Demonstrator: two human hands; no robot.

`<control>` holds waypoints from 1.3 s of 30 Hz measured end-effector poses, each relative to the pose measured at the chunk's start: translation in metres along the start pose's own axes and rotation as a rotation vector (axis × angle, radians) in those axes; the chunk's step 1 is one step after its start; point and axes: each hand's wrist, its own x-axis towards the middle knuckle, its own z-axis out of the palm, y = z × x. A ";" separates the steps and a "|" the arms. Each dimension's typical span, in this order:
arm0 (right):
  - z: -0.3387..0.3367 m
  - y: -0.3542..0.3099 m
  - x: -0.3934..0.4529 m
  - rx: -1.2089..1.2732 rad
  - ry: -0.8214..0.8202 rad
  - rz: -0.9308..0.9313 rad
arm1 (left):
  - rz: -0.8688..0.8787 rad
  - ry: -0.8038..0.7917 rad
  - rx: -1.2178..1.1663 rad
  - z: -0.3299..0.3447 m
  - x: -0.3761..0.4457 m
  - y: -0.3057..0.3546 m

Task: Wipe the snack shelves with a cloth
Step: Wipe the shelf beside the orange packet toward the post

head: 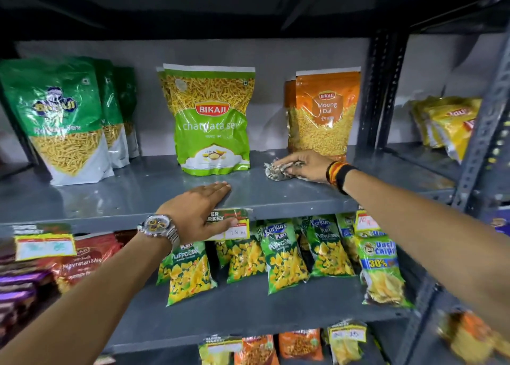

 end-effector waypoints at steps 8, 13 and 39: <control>-0.020 -0.018 -0.057 -0.010 0.008 0.023 | 0.012 0.013 -0.012 -0.002 0.001 0.000; -0.020 0.000 -0.045 -0.070 0.187 0.175 | 0.001 0.012 -0.017 0.001 0.001 -0.003; -0.084 0.073 -0.012 -0.054 0.078 0.025 | -0.091 -0.057 0.054 0.009 0.109 0.132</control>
